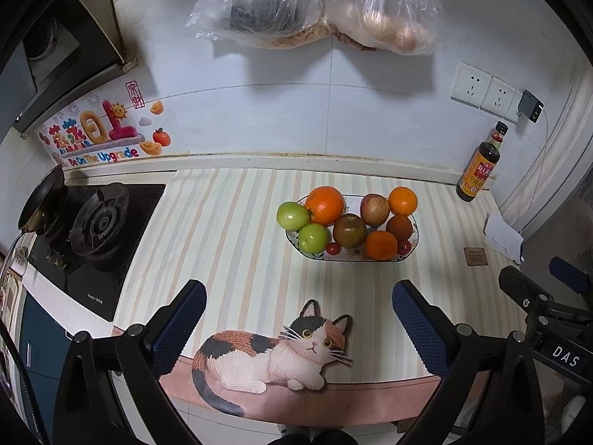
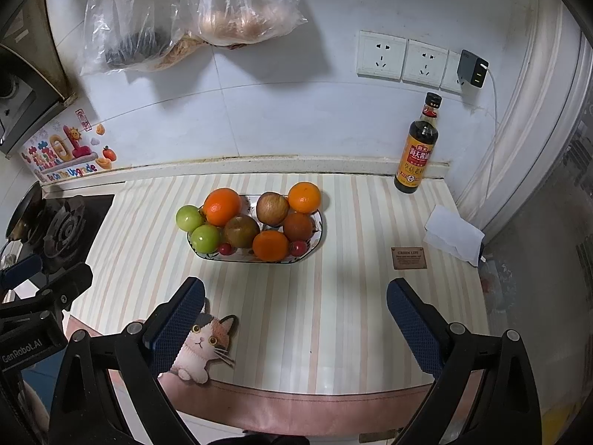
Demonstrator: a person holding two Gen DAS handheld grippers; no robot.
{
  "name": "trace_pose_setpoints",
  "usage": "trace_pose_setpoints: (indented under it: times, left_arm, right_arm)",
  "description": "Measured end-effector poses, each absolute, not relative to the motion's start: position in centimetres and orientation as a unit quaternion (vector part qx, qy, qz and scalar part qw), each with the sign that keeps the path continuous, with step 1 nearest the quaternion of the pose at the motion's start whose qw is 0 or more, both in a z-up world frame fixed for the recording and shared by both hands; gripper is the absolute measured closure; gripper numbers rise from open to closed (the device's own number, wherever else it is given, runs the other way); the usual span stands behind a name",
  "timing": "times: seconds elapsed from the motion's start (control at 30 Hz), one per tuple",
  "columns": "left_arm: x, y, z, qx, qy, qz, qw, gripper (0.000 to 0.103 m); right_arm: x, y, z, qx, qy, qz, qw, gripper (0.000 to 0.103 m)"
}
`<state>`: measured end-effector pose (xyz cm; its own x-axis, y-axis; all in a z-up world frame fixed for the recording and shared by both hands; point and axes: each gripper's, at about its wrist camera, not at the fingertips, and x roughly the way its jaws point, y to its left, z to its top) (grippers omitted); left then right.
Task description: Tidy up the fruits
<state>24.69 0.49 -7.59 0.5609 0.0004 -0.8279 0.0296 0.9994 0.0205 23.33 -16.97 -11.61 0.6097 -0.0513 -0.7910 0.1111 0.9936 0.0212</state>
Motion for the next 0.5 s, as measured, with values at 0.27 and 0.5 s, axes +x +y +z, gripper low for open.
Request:
trace_pose_setpoints:
  times: [0.27, 0.5]
  left_arm:
    - [24.05, 0.91, -7.52, 0.013, 0.470, -0.005, 0.883, 0.000]
    - [23.61, 0.91, -7.28, 0.015, 0.459, -0.006, 0.888, 0.000]
  right_arm:
    - [22.84, -16.84, -11.45, 0.034, 0.438, -0.043, 0.897, 0.002]
    - [22.26, -16.51, -11.19, 0.033, 0.435, -0.040, 0.899, 0.002]
